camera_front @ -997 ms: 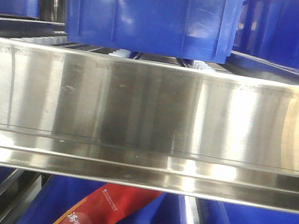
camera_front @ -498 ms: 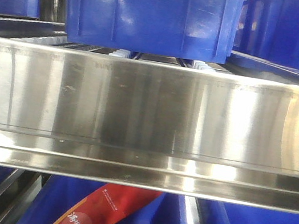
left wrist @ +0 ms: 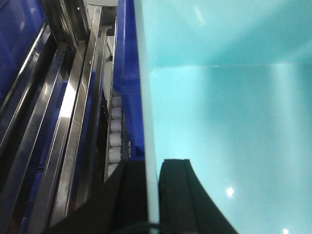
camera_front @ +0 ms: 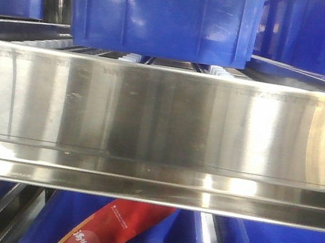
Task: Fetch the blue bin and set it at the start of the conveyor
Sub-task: 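Lift the teal bin up and pull it off the shelf with both grippers, then hold the teal bin with both grippers while the base turns away from the shelf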
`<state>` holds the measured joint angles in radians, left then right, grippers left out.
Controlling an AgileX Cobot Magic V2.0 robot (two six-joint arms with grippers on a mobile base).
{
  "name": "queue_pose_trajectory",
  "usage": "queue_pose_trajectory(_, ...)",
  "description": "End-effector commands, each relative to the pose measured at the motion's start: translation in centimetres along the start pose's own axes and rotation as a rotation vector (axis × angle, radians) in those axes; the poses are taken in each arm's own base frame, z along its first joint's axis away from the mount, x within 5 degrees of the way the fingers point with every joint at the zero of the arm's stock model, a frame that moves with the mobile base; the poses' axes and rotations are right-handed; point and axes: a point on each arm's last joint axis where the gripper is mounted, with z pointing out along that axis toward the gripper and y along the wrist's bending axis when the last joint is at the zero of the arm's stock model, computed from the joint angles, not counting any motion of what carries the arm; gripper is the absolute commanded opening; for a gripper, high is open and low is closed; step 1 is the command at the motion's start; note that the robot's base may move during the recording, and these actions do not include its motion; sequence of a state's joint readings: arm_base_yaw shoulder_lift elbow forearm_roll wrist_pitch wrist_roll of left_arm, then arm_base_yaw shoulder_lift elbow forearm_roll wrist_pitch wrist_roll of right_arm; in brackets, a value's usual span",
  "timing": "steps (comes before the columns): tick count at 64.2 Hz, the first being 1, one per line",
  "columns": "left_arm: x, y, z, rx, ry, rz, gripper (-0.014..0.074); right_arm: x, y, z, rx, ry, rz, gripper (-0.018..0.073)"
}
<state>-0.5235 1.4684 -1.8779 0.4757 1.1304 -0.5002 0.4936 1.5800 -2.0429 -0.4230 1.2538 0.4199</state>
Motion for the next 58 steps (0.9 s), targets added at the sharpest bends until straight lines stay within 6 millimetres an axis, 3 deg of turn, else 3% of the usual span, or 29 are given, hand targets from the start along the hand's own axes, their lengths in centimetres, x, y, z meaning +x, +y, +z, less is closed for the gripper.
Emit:
queue_pose_trajectory(1,-0.61,-0.32,-1.00,0.053,-0.059,-0.006,-0.0111,-0.73,0.29,-0.68,-0.037,-0.077,-0.016,-0.0166)
queue_pose_trajectory(58,-0.61,-0.32,-1.00,0.053,-0.059,-0.006,-0.0111,-0.78,0.31,-0.69,-0.040,-0.083,-0.016,-0.0166)
